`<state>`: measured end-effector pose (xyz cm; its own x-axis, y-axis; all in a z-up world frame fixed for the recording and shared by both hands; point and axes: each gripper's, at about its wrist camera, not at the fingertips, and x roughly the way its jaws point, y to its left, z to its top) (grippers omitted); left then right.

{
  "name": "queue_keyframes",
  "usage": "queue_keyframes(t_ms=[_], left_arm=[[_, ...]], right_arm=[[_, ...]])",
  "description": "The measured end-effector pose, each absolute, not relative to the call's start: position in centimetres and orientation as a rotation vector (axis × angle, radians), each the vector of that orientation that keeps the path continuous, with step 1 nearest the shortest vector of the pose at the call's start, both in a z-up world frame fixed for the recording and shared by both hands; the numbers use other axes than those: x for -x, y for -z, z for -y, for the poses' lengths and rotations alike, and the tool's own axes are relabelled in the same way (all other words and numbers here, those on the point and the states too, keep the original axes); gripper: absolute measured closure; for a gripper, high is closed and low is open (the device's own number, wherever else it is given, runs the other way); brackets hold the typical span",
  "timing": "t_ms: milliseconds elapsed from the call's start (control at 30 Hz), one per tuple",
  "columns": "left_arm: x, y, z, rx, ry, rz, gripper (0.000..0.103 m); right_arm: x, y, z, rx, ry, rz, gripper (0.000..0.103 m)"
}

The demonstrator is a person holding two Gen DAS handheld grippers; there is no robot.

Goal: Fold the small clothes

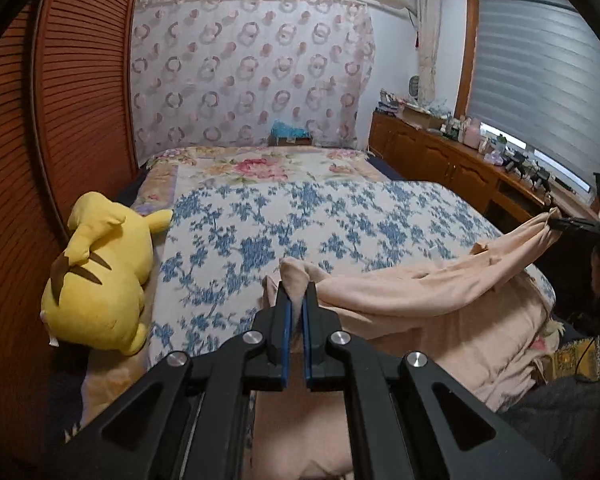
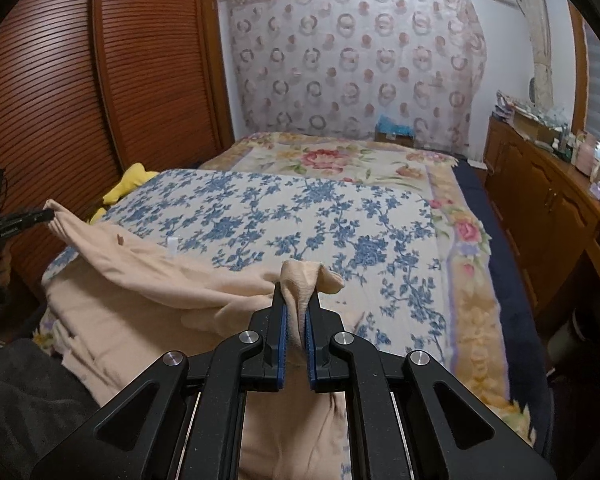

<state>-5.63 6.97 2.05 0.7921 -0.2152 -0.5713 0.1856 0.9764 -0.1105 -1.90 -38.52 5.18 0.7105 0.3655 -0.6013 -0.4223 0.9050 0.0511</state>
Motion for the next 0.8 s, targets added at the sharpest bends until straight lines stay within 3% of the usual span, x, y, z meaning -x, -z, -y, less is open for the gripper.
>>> queue_keyframes(t_ms=[167,267,433,500,633,800], left_arm=[[5.0,0.1,-6.9,0.012,0.204,-0.705,0.099],[4.7,0.9,-6.7,-0.007,0.2,-0.731,0.087],[4.2,1.0,-7.1,0.005,0.201,-0.725,0.072],[3.5,1.2,-7.3,0.007,0.199,-0.728,0.068],[1.3,1.9,-7.6,0.019,0.221,-0.762,0.064],[-2.1,3.2,-7.6,0.003,0.217,-0.805,0.063]], right_arm=[[3.1,-2.5,38.0,0.097,-0.448,-0.707,0.098],[3.0,-0.5,38.1,0.102,-0.419,-0.748,0.096],[2.5,0.3,38.4,0.111,-0.365,-0.767,0.079],[2.3,0.1,38.6,0.117,-0.359,-0.757,0.077],[0.9,-0.3,38.5,0.134,-0.331,-0.746,0.063],[-2.2,1.1,37.9,0.127,-0.342,-0.789,0.063]])
